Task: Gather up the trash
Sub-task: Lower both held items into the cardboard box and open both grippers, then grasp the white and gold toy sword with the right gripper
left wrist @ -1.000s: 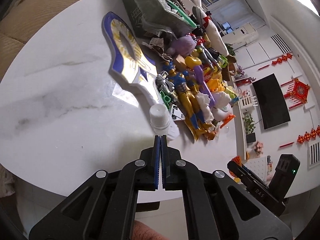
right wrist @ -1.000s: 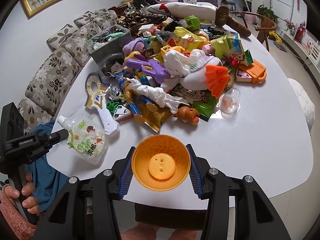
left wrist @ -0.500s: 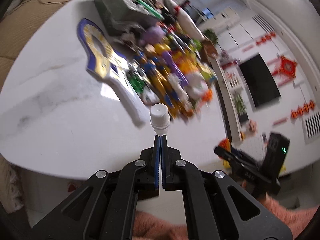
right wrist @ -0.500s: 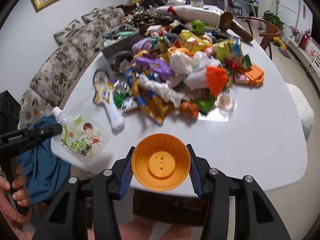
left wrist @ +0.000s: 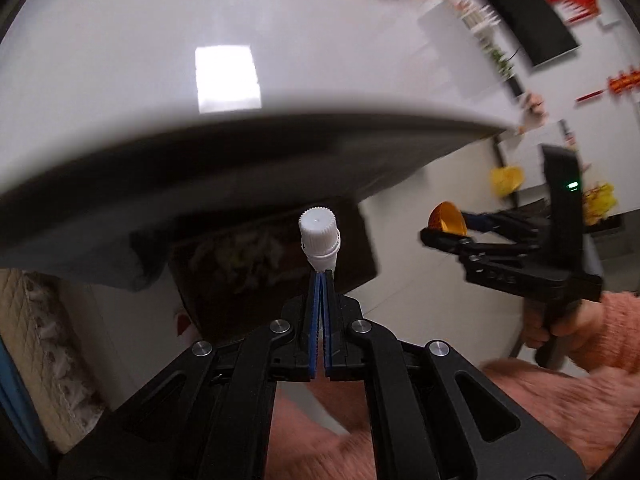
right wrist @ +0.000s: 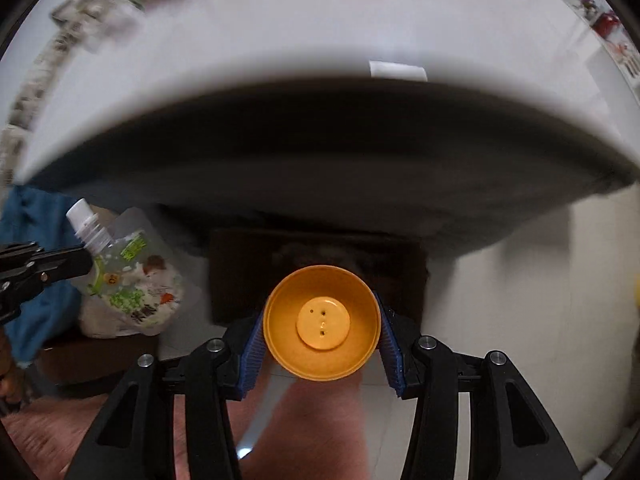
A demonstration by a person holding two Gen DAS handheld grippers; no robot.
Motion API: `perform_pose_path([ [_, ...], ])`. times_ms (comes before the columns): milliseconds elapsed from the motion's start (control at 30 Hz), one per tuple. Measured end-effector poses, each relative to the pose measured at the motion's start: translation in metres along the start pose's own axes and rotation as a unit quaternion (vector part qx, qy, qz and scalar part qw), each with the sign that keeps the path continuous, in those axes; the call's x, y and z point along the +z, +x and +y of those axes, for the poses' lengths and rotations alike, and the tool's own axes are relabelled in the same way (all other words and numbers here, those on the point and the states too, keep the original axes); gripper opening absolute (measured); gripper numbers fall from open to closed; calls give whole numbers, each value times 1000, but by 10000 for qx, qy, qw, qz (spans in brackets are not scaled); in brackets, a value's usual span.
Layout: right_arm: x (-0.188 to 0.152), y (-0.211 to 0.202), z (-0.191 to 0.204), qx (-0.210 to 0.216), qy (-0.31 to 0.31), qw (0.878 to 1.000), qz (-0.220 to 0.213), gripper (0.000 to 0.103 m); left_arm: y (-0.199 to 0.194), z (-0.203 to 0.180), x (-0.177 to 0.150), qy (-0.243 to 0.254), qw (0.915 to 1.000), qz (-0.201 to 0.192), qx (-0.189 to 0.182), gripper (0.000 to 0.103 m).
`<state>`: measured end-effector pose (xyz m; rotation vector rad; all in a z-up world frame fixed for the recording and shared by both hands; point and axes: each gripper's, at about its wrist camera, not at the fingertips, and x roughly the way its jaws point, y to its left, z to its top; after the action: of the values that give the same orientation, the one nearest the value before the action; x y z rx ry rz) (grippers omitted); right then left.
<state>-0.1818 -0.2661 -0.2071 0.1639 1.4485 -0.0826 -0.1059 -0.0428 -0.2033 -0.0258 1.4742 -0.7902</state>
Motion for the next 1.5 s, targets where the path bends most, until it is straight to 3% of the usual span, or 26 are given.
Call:
perform_pose_path([
  [33,-2,15,-6,-174,71,9998,36,79,18,6,-1,-31,9999,29,139,1],
  [67,-4,25,-12,-266,147,9995,41,85,35,13,-2,-91,9995,-13,309,2],
  [100,-5,35,-17,-357,201,9991,57,85,52,20,-4,-107,9991,11,411,14],
  [133,-5,43,-20,-519,221,9983,134,86,62,23,-4,-126,9987,63,499,40],
  [167,-6,50,-25,-607,253,9976,204,86,76,29,-5,-177,9975,133,670,47],
  [267,-7,57,-31,-630,270,9972,302,86,99,40,-6,-219,9947,295,965,52],
  [400,-5,46,-37,-545,372,9975,251,89,98,43,-5,-222,9929,360,1115,53],
  [600,13,-16,-22,74,140,9998,-111,89,43,15,-10,132,9929,112,1178,53],
  [667,24,-67,-1,593,-257,9962,-576,89,6,-1,-7,344,9927,-131,1152,60],
  [700,29,-86,6,769,-427,9928,-816,89,-15,-9,-7,474,9910,-332,1208,70],
  [800,62,-141,36,1128,-894,9759,-1638,98,-69,-27,-9,730,9834,-923,1384,80],
  [1000,150,-160,81,1183,-1000,9607,-2303,98,-127,-18,3,146,9706,-1728,1669,85],
  [1100,192,-156,115,1260,-1314,9576,-2232,98,-146,-3,2,-274,9634,-1978,1787,85],
  [1267,246,-133,193,1467,-1918,9583,-1528,94,-165,17,-9,-743,9521,-2167,2024,85],
  [1367,257,-108,232,1144,-2228,9596,-1284,92,-172,27,-17,-952,9467,-2243,2107,85],
  [1500,266,-78,250,472,-2542,9594,-1125,84,-179,36,-27,-1085,9433,-2263,2174,85],
])
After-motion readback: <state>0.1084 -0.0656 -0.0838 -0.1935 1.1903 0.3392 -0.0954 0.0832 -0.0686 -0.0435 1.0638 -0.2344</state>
